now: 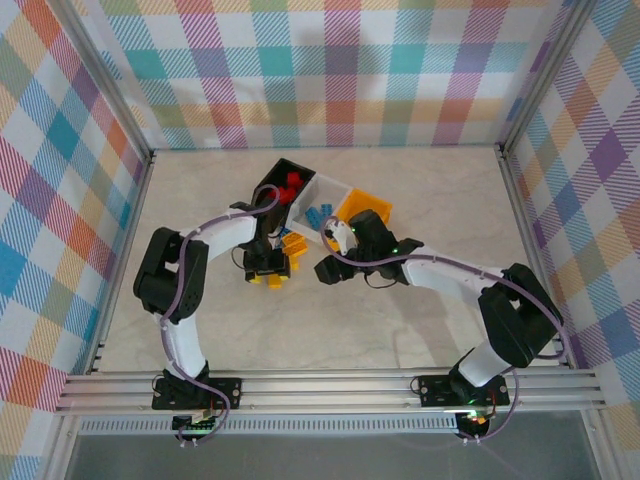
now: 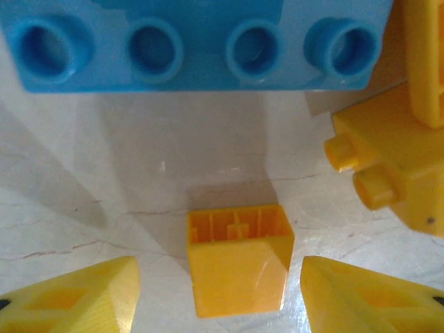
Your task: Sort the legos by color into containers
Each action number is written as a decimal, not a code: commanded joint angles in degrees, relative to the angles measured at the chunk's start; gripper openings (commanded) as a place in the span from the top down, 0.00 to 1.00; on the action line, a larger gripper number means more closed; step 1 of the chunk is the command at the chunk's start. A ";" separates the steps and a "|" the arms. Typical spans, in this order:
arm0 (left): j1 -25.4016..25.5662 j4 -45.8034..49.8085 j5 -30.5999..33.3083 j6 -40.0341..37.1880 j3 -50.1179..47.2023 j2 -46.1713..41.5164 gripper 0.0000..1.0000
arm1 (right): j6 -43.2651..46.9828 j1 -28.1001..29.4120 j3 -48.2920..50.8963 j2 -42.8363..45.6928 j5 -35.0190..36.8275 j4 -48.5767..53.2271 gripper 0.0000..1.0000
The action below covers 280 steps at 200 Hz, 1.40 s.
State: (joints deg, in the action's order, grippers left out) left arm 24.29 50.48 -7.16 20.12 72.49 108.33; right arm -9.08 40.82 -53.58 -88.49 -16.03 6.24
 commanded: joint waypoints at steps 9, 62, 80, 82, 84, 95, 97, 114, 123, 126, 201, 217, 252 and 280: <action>1.70 -0.06 1.57 0.85 2.04 2.08 0.43 | -0.63 -0.72 1.55 2.18 0.05 0.01 0.37; 2.34 1.61 2.33 1.59 2.75 3.16 0.67 | -0.48 -1.45 2.19 2.09 0.02 -0.50 0.37; 2.30 2.40 2.64 1.43 3.16 2.22 0.73 | -0.75 -1.65 2.57 2.56 0.28 -0.90 0.37; 2.31 2.53 2.56 1.42 3.25 2.18 0.73 | -0.82 -1.76 2.62 2.65 0.34 -0.97 0.37; 2.29 2.63 2.56 1.41 3.33 2.09 0.73 | -0.89 -1.83 2.72 2.76 0.42 -1.03 0.37; 2.33 3.65 2.34 1.38 4.16 1.50 0.73 | -1.18 -2.41 3.04 3.74 1.09 -1.05 0.37; 2.31 3.88 2.35 1.36 4.39 1.39 0.73 | -1.28 -2.52 3.15 4.04 1.24 -1.05 0.37; 2.33 5.78 1.50 1.58 6.23 -0.32 0.73 | -3.21 -4.98 4.32 7.29 2.07 -1.29 0.37; 2.32 6.67 0.78 1.83 7.68 -1.42 0.73 | -4.78 -6.81 5.04 9.51 2.40 -1.45 0.37; 2.34 6.92 0.46 1.95 8.29 -1.86 0.73 | -5.31 -7.24 5.32 10.39 2.55 -1.55 0.37; 4.53 3.57 -9.54 7.33 34.92 7.15 0.72 | -11.93 -13.47 11.42 24.72 7.04 0.76 0.35; 6.08 3.88 -10.87 8.00 44.06 13.41 0.72 | -11.68 -13.65 11.35 26.00 7.53 1.99 0.35; 8.82 5.50 -12.63 9.99 62.23 26.89 0.71 | -11.66 -13.84 11.27 27.77 8.47 3.59 0.35; 9.68 6.13 -13.39 12.09 70.53 34.56 0.69 | -11.84 -13.83 11.12 28.87 9.00 4.55 0.35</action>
State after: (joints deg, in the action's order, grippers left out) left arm 33.28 54.04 -18.48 29.41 137.23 138.82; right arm -20.32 27.33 -42.74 -61.32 -7.97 9.15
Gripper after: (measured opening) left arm 0.299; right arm 0.646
